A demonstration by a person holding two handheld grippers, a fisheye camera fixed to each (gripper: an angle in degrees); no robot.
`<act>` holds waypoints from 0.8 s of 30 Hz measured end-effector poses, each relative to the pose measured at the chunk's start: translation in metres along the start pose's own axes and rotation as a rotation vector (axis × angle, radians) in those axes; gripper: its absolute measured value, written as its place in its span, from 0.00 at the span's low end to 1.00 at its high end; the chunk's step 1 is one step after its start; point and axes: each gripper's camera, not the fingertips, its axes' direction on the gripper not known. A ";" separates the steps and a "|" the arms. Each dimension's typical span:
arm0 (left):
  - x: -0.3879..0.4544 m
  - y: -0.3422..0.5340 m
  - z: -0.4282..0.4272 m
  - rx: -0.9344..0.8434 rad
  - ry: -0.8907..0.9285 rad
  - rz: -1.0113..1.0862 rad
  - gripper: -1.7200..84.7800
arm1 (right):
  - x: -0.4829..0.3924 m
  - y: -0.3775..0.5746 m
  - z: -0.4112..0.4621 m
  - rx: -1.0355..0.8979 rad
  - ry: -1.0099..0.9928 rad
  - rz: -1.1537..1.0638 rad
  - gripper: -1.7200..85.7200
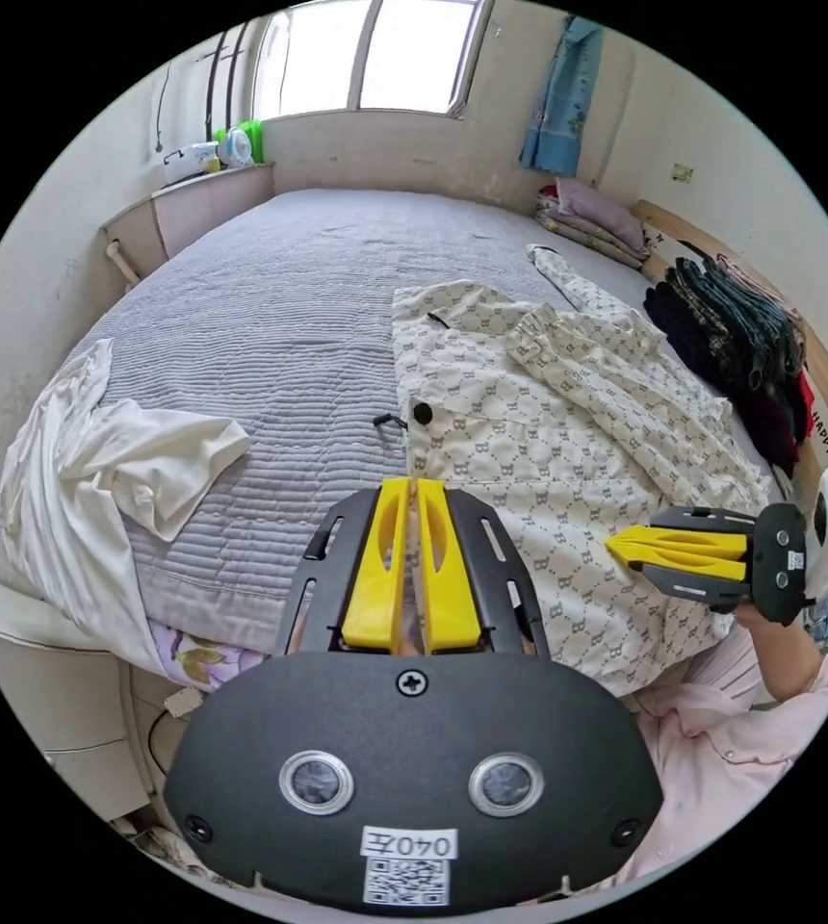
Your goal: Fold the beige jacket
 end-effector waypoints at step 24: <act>0.154 -0.072 0.026 -0.085 -0.306 0.322 0.01 | 0.154 0.150 -0.105 -0.123 0.217 0.509 0.01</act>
